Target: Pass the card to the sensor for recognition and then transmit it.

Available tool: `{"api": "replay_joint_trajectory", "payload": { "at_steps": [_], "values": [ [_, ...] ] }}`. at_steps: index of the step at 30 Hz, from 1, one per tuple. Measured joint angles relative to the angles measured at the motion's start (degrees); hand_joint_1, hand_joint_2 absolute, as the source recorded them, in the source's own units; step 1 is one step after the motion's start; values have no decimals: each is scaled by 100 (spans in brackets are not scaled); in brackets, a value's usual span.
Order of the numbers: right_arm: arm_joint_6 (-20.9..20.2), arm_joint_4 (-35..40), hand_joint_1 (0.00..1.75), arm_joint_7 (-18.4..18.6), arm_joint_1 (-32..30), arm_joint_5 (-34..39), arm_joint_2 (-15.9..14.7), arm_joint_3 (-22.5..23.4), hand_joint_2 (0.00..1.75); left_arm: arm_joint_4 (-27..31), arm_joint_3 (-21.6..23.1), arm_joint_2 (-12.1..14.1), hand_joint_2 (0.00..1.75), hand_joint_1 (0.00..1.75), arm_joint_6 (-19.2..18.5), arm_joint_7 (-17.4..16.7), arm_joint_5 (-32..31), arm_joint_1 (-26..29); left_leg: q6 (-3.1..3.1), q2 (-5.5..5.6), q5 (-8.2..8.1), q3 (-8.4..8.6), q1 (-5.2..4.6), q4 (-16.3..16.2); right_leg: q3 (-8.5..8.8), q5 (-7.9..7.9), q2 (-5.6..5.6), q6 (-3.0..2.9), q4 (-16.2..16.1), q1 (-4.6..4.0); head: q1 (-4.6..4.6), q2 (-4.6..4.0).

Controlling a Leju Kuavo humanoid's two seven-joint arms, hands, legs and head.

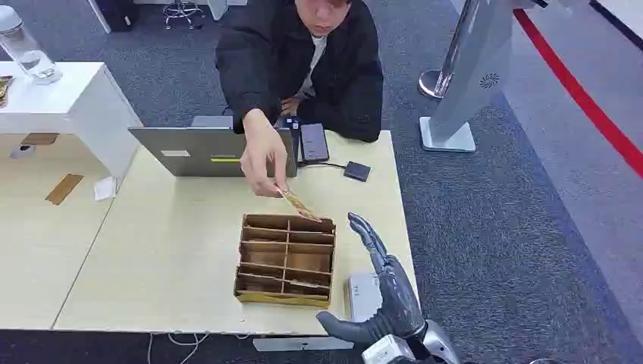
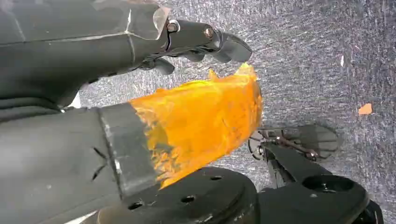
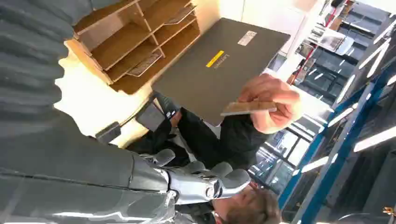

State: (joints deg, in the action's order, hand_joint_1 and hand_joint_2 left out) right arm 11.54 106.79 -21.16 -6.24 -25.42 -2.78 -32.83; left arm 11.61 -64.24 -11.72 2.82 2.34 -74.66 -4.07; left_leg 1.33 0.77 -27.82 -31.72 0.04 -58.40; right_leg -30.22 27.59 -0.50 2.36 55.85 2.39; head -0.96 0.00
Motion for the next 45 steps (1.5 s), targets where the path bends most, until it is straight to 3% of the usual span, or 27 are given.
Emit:
{"api": "replay_joint_trajectory", "payload": {
  "at_steps": [3,10,18,28,45],
  "values": [
    [26,0,0,-2,18,-111,11,0,175,0,2,9,0,0,-2,0,-4,0,0,-1,0,0,0,0,0,0,0,0,0,0,0,0],
    [585,0,0,332,475,-1349,-2,-37,175,0,61,31,0,0,-35,-50,-118,-3,2,-1,8,0,0,0,-1,-8,1,1,0,0,0,0],
    [1233,-57,0,1069,1192,-2993,-157,-214,175,0,153,63,0,0,-44,-70,-216,-5,3,-2,18,-3,0,0,-3,-16,1,2,0,0,0,0],
    [1530,-448,0,2201,2091,-5057,-406,-496,175,0,190,76,0,0,-61,-122,-299,-6,1,0,25,-3,0,0,-4,-22,0,3,0,0,0,0],
    [1547,-772,0,2516,2274,-5508,-544,-665,175,0,195,76,0,0,-72,-151,-356,-7,1,0,25,-5,0,0,-6,-22,1,3,0,0,0,0]
  ]
}}
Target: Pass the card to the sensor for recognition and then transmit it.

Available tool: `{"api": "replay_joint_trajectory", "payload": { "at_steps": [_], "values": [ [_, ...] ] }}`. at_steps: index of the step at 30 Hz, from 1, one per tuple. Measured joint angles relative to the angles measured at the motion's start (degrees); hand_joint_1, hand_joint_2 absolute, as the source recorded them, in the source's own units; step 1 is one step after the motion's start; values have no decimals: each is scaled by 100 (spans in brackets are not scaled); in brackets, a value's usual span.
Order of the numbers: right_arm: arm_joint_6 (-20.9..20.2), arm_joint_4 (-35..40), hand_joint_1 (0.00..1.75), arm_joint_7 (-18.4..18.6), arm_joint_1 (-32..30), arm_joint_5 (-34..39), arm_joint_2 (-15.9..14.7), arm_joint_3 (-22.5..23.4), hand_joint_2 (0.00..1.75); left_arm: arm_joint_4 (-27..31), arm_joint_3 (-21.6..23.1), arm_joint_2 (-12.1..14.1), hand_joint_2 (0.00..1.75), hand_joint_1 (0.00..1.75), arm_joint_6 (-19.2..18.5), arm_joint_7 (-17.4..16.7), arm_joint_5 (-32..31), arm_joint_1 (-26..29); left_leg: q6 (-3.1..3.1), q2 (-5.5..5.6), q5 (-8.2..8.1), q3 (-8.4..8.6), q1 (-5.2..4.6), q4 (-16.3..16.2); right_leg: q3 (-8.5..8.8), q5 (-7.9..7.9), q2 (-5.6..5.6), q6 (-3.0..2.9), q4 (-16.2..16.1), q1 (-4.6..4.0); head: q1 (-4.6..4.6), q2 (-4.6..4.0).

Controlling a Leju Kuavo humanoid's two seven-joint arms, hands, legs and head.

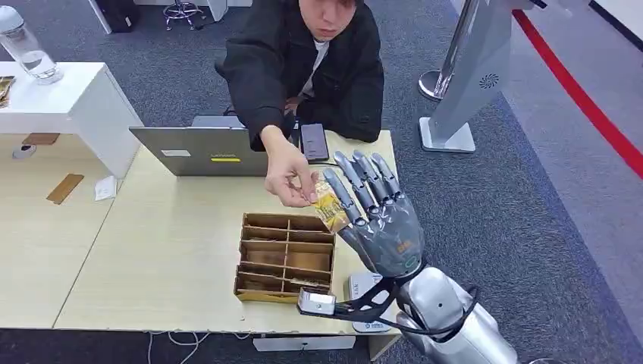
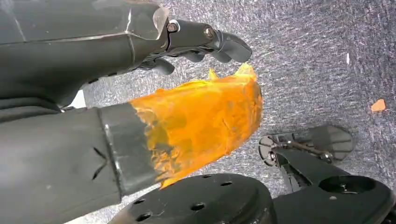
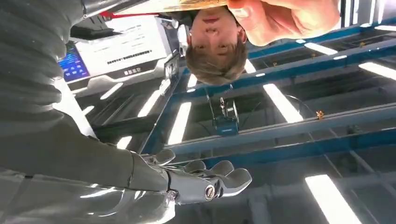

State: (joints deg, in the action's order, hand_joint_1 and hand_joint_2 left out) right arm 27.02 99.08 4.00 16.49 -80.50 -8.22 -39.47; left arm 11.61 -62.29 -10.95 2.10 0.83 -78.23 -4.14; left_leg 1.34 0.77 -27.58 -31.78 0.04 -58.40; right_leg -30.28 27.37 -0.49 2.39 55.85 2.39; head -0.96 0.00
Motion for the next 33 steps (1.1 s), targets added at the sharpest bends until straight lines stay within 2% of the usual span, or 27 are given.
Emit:
{"api": "replay_joint_trajectory", "payload": {
  "at_steps": [1,2,3,5,6,7,33],
  "values": [
    [2,-6,0,2,0,-2,-2,-9,175,0,0,0,0,0,0,0,-4,0,0,0,0,0,0,0,0,0,0,0,0,0,0,0],
    [2,-9,19,4,1,-2,-4,-15,175,0,0,0,0,0,0,0,-9,0,0,0,0,0,0,0,0,0,0,0,0,0,0,0],
    [2,-13,54,4,1,0,-4,-20,175,0,0,0,0,0,0,0,-13,0,0,0,0,0,0,0,0,0,0,0,0,0,0,0],
    [0,-26,54,7,3,13,-7,-24,175,0,2,2,0,0,0,0,-17,0,0,0,0,-1,0,0,0,0,0,0,0,0,0,0],
    [0,-28,159,7,3,26,-7,-26,175,0,2,2,0,0,0,0,-22,0,0,0,0,-1,0,0,0,0,0,0,0,0,0,0],
    [0,-28,175,7,3,37,-7,-31,175,0,2,2,0,0,0,0,-22,0,0,0,0,-1,0,0,0,0,0,0,0,0,0,0],
    [-105,-57,175,-173,15,559,-9,-157,175,0,2,4,0,0,15,0,-61,1,0,0,0,-1,0,0,0,0,0,0,0,0,0,0]
  ]
}}
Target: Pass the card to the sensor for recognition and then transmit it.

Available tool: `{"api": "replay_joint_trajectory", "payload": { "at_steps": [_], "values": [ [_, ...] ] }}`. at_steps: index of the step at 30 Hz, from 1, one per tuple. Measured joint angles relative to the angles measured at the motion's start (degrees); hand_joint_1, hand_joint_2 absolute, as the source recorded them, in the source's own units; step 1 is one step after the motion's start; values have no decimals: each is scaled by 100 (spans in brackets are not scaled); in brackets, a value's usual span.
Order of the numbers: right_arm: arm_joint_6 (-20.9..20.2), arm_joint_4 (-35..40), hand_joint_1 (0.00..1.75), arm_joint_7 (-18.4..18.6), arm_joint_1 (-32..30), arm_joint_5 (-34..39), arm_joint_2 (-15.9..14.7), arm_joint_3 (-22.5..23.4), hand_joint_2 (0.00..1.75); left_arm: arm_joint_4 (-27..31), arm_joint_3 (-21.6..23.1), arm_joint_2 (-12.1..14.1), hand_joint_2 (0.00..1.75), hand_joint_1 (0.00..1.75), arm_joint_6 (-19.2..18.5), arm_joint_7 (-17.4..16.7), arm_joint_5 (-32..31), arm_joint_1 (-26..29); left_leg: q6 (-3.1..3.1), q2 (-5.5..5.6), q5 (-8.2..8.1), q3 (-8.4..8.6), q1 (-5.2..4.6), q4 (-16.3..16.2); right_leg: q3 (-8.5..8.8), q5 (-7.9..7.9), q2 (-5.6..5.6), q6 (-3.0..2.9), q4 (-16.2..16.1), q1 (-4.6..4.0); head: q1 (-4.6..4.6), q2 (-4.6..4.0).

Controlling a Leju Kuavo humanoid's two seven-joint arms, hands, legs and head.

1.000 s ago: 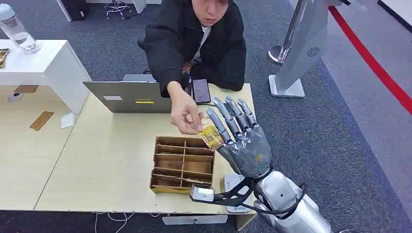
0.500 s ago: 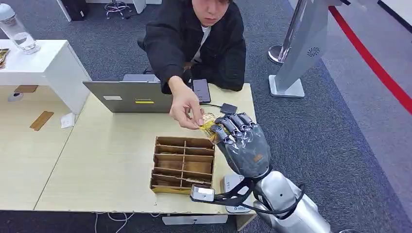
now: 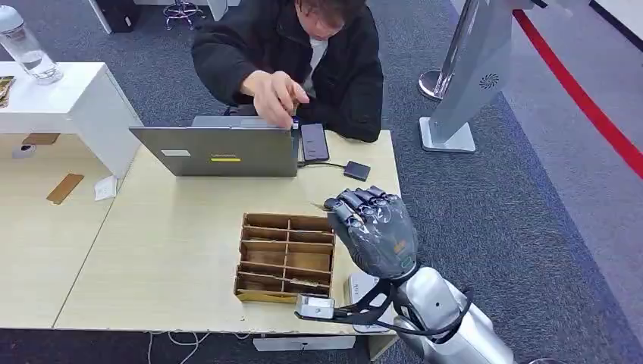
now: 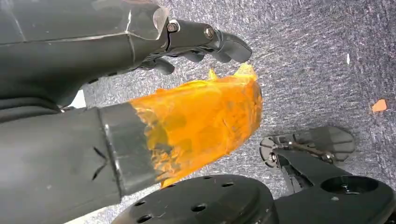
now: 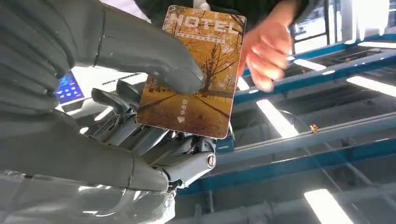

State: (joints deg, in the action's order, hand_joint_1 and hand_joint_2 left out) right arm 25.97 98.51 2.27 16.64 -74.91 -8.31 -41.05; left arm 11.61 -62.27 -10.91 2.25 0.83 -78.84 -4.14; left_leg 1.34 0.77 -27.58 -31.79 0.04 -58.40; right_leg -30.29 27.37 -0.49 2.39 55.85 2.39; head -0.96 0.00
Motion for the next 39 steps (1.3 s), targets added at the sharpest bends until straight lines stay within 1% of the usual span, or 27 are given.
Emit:
{"api": "replay_joint_trajectory", "payload": {
  "at_steps": [7,13,19,23,29,31,34,39],
  "values": [
    [-133,7,175,-144,-1,481,0,-22,175,0,0,2,0,0,0,2,0,0,0,0,0,0,0,0,0,0,0,0,0,0,0,0],
    [-197,20,175,-221,-7,726,0,-39,175,0,0,4,0,0,-2,2,0,0,0,0,0,0,0,0,0,0,0,0,0,0,0,0],
    [-275,120,175,-372,-113,1196,2,-31,175,0,0,4,0,0,-4,13,0,1,0,0,0,0,0,0,-1,0,0,0,0,0,0,0],
    [-297,175,175,-418,-213,1292,2,-2,175,0,0,4,0,0,-4,13,0,1,0,0,0,0,0,0,-2,0,0,0,0,0,2,0],
    [-306,216,175,-507,-426,1460,4,68,175,0,0,5,0,0,-2,15,2,3,0,0,0,-1,0,0,-2,0,0,0,0,0,0,0],
    [-345,238,175,-571,-518,1682,24,125,175,0,0,7,0,0,-2,31,18,3,0,2,0,-2,0,0,-2,0,-2,0,0,0,-2,0],
    [-488,254,175,-726,-738,2215,83,286,175,0,0,4,0,0,0,48,35,4,0,2,0,-2,0,0,-2,1,-2,0,0,0,0,0],
    [-536,256,175,-794,-935,2374,122,437,175,0,0,7,0,0,0,48,37,3,0,0,-1,-3,0,0,-4,1,0,0,0,0,0,0]
  ]
}}
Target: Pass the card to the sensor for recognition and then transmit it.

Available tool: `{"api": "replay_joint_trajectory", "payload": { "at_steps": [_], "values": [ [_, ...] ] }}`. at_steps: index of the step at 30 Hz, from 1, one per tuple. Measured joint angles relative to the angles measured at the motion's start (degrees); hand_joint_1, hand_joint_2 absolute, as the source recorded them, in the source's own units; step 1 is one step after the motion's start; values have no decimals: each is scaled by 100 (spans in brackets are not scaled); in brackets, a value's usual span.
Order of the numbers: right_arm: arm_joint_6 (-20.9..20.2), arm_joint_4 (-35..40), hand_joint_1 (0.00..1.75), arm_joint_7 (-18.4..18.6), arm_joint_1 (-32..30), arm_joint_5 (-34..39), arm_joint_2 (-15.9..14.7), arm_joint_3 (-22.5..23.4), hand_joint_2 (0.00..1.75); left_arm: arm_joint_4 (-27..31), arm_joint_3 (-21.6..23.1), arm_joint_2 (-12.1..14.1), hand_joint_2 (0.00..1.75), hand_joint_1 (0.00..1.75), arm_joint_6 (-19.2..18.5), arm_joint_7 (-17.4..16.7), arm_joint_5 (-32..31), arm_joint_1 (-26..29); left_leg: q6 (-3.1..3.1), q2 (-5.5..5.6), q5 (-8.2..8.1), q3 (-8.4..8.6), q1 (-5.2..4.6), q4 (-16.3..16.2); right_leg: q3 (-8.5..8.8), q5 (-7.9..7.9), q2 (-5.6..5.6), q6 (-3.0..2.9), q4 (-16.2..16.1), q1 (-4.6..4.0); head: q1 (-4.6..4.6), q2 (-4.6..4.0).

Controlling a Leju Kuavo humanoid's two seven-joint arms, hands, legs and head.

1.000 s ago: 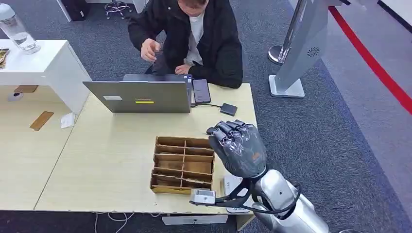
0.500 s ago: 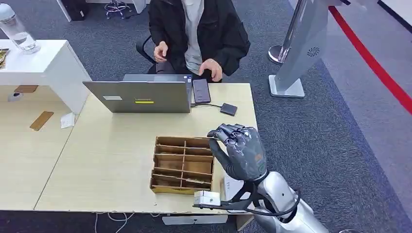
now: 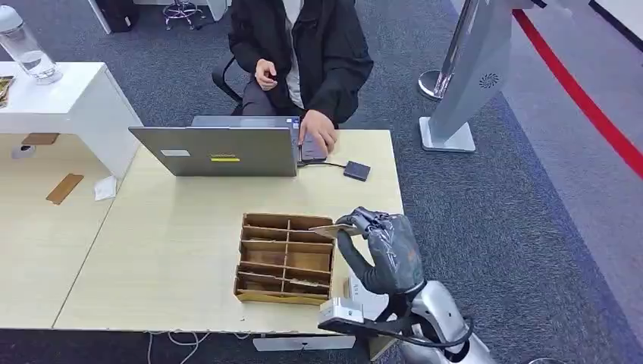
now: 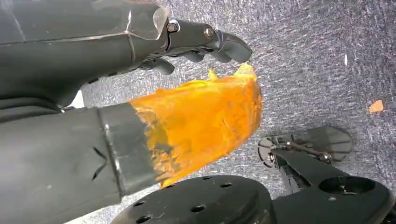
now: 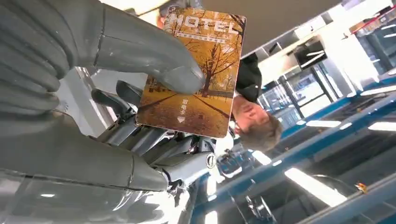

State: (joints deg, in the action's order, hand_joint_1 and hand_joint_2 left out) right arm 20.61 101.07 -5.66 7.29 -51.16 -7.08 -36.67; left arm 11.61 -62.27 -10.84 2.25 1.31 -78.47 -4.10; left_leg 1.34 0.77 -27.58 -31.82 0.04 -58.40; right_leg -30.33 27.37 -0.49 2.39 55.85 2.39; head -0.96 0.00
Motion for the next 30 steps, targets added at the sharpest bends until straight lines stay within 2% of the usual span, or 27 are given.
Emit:
{"api": "replay_joint_trajectory", "payload": {
  "at_steps": [15,30],
  "values": [
    [-225,-22,175,-159,-991,671,348,621,175,0,-13,-2,0,0,31,59,13,5,0,2,0,-3,0,0,-2,1,-2,0,0,0,0,0],
    [-249,-419,175,-40,-1286,867,538,876,175,0,-20,-4,0,0,33,72,-13,6,0,2,0,-3,0,0,-2,1,-1,0,0,0,0,0]
  ]
}}
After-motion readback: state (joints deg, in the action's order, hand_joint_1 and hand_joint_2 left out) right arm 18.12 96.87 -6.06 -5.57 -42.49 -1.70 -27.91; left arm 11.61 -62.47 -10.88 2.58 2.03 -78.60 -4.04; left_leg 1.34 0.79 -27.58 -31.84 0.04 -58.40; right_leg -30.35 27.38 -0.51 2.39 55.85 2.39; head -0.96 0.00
